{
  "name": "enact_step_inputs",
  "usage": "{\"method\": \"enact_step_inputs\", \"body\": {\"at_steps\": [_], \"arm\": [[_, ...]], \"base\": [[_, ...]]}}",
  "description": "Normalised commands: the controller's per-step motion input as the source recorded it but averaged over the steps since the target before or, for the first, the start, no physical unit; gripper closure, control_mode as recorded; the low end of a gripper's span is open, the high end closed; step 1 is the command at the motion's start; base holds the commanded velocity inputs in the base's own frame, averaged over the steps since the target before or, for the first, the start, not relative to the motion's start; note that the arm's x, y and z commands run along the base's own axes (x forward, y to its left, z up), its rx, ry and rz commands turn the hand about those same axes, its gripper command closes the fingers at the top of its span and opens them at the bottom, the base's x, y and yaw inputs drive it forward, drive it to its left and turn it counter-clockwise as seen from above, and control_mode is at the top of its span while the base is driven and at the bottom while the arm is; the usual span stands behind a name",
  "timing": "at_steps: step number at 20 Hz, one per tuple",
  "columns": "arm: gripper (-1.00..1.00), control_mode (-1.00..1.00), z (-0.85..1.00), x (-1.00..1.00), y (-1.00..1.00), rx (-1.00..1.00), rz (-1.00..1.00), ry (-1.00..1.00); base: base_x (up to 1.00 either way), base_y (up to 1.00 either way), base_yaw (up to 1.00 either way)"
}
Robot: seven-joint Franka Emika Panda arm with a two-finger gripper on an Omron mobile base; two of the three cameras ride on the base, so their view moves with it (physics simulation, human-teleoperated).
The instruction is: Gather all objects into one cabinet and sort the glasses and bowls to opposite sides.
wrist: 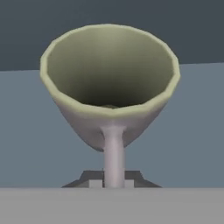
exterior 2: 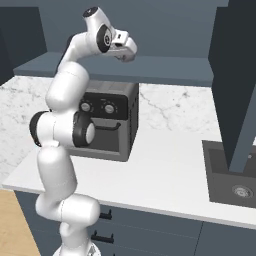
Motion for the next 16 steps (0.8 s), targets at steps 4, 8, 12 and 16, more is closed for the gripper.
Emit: {"method": "enact_step_inputs", "body": {"at_steps": [4, 8, 12, 16], "arm": [[1.0, -1.0, 0.71, -1.0, 0.04, 0.02, 0.04, -0.15], [1.0, -1.0, 0.77, -0.97, 0.08, 0.0, 0.04, -0.17], [1.0, -1.0, -0.03, -0.16, 0.01, 0.0, 0.0, 0.03], [1.0, -1.0, -0.3, -0.86, 0.03, -0.03, 0.03, 0.17]], "base": [[0.0, 0.0, 0.0], [0.0, 0.0, 0.0], [0.0, 0.0, 0.0], [0.0, 0.0, 0.0]]}}
